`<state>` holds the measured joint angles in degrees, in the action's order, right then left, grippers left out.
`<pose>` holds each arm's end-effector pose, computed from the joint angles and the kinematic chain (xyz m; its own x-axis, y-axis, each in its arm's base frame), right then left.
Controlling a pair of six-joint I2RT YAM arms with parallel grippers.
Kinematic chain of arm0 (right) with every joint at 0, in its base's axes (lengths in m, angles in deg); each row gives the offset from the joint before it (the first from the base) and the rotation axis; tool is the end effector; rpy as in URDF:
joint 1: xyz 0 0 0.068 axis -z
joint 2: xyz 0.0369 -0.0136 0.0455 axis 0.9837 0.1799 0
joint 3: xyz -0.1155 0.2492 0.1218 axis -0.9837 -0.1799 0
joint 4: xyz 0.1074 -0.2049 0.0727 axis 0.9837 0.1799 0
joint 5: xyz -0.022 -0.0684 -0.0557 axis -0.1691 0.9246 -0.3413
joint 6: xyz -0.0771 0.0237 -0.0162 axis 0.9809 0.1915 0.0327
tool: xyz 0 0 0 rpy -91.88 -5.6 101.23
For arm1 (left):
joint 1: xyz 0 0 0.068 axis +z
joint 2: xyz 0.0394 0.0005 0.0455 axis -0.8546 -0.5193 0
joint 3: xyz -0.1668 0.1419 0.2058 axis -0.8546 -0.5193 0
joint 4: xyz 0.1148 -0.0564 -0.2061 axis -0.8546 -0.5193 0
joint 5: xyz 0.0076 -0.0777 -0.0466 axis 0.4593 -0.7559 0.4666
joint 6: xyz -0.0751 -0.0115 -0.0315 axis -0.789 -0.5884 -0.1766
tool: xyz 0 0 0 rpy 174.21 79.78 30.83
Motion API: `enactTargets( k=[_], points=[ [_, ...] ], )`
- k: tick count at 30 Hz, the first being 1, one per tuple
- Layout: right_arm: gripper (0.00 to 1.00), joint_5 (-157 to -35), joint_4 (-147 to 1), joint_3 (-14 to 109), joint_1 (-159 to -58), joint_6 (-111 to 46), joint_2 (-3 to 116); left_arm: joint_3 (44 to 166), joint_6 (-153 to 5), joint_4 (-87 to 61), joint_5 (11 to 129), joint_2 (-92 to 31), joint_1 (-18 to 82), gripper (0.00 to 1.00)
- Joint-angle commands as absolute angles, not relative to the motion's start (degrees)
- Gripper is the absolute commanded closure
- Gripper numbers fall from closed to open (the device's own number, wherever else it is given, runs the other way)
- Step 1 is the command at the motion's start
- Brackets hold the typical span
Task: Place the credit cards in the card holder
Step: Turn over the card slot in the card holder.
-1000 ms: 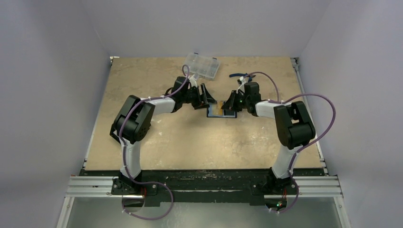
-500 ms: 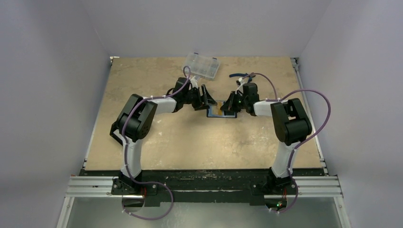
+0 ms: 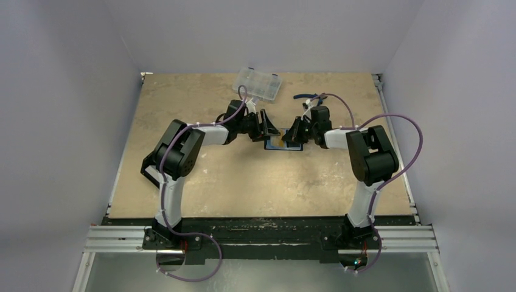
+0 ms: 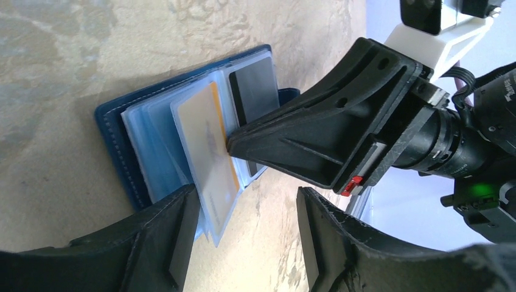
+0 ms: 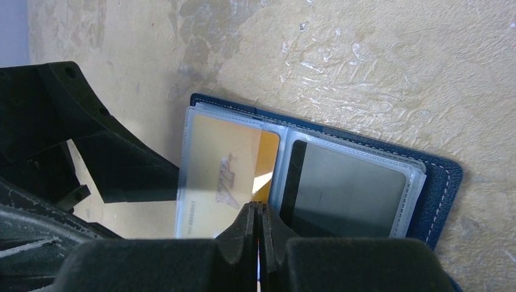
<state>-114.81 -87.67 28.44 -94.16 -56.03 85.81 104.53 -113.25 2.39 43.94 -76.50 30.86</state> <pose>0.3873 0.1336 0.1527 -0.8171 0.2557 -0.5167 -0.1685 0.7511 0.6383 0.4025 -0.2586 0.1624 -0.9219 -0.2318 -0.3104 0.1567 0.5098 -0.8459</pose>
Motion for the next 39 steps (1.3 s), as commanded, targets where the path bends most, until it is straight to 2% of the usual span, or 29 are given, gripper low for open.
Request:
enactTargets(
  k=[1, 12, 18, 23, 29, 35, 39],
  points=[
    [1.0, -114.4, -86.6, 29.7, -94.3, -56.1, 86.3, 107.1, -114.5, 7.6, 41.8, -77.0, 29.1, 0.38],
    [0.95, -114.4, -83.0, 32.3, -94.0, -57.0, 84.1, 109.8, -115.6, 8.7, 42.0, -77.0, 26.6, 0.4],
    [0.83, -114.0, -79.5, 31.9, -90.6, -58.6, 80.1, 111.0, -117.0, 9.4, 41.7, -79.2, 25.9, 0.39],
    [0.69, -114.6, -77.0, 31.4, -88.0, -56.4, 76.8, 111.7, -117.0, 9.1, 41.7, -80.9, 25.9, 0.38],
    [0.6, -116.2, -78.6, 29.3, -87.7, -55.5, 75.8, 111.4, -116.7, 8.7, 41.7, -81.5, 26.0, 0.37],
    [0.57, -115.9, -77.6, 29.2, -87.7, -53.3, 75.7, 111.0, -115.4, 6.5, 41.2, -78.5, 27.1, 0.35],
    [0.57, -114.6, -75.9, 28.3, -87.9, -51.1, 75.0, 107.1, -113.5, 4.2, 39.2, -71.2, 30.6, 0.31]
  ],
)
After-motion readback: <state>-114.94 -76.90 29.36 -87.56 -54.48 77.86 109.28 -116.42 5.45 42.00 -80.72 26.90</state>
